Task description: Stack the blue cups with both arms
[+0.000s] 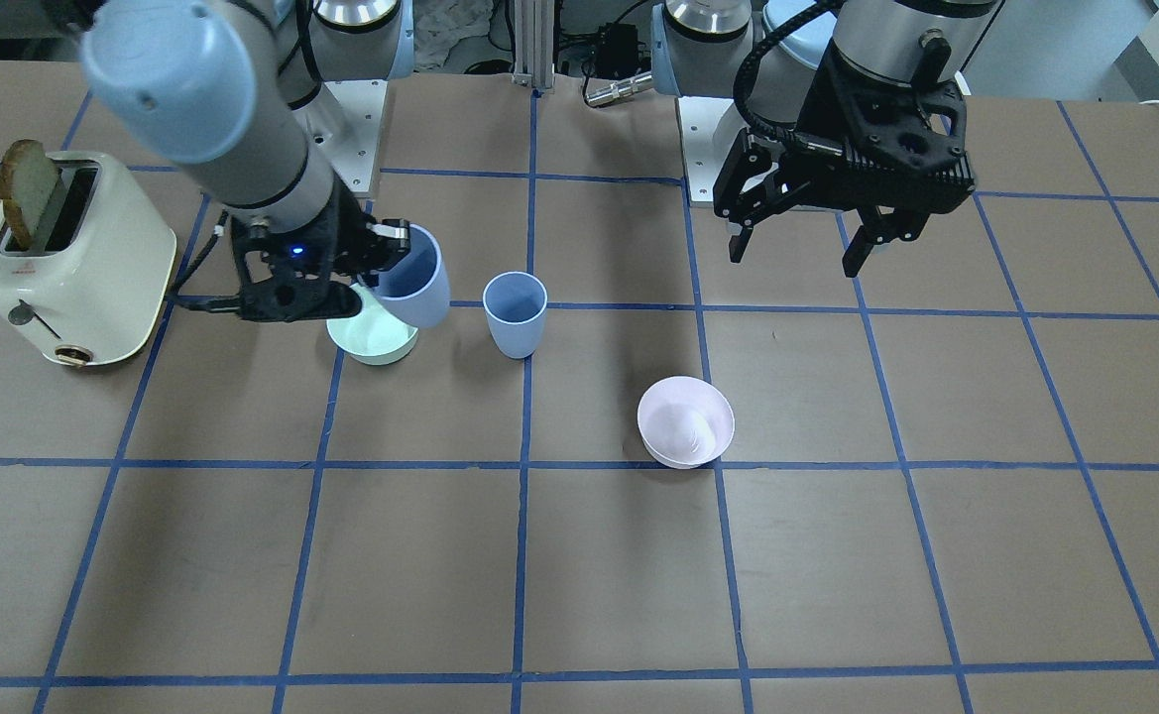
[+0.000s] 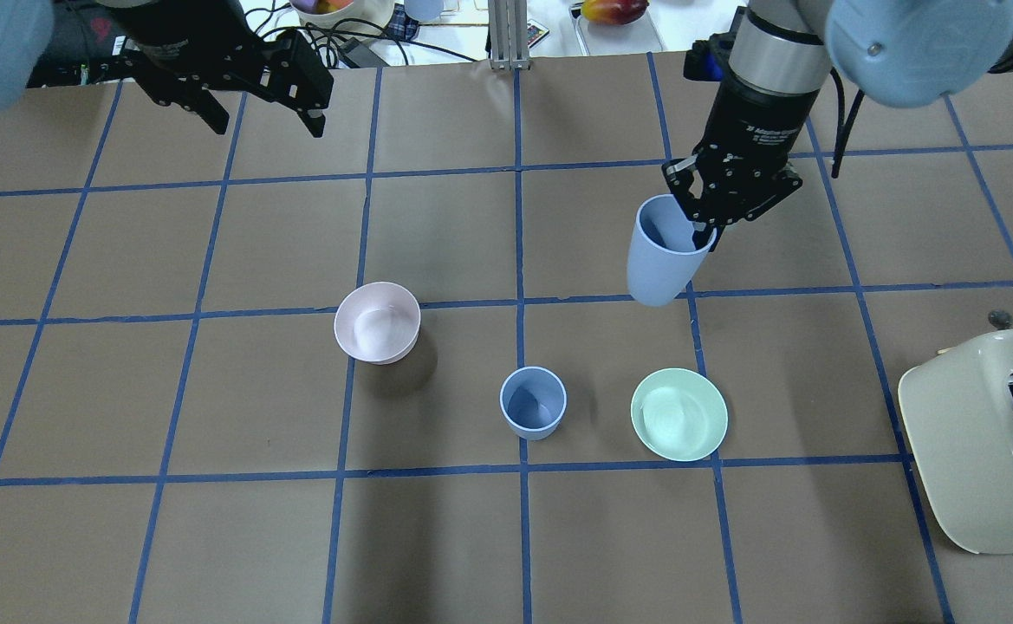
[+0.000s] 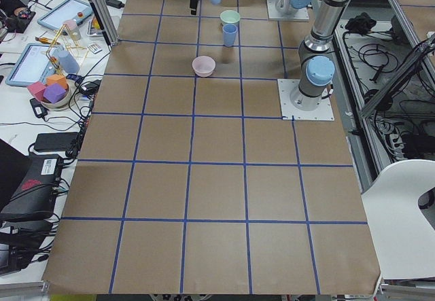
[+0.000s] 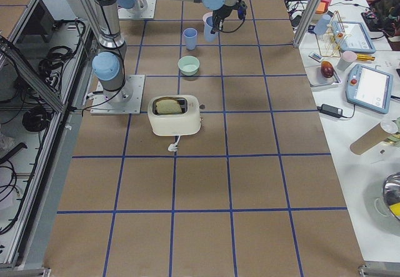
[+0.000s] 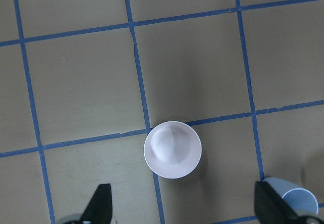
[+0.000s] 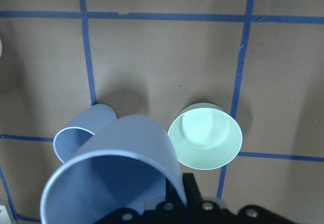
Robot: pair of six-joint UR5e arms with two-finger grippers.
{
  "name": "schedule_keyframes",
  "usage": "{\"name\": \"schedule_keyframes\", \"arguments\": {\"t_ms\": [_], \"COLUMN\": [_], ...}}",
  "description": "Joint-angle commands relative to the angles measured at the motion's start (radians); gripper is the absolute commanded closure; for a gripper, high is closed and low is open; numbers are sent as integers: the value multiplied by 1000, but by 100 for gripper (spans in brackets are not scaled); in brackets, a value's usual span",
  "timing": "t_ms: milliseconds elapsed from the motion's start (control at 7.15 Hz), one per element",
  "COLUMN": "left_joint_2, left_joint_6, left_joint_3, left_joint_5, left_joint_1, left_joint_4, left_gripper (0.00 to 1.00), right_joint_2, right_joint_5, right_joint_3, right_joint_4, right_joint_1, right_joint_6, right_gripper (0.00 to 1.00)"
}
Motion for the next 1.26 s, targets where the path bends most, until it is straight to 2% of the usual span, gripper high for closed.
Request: {"name": "schedule_keyframes", "arguments": {"t_ms": [0, 140, 1118], "left_joint_2": [43, 43, 55], "left_joint_6": [-18, -18, -18], "left_joint_3": [-49, -44, -47], "left_joint_5": [27, 27, 68], "left_joint_1": [9, 9, 7], "left_joint_4": [12, 0, -10], "left_gripper": [0, 0, 0], "right_joint_2": [-3, -7, 10], "right_joint_5": [9, 13, 42], "right_joint_3": [93, 131, 178], "right_joint_4": [-89, -144, -182], "right_joint_1": [104, 126, 158], "right_joint_6": [108, 111, 137], "right_gripper": [100, 100, 100]}}
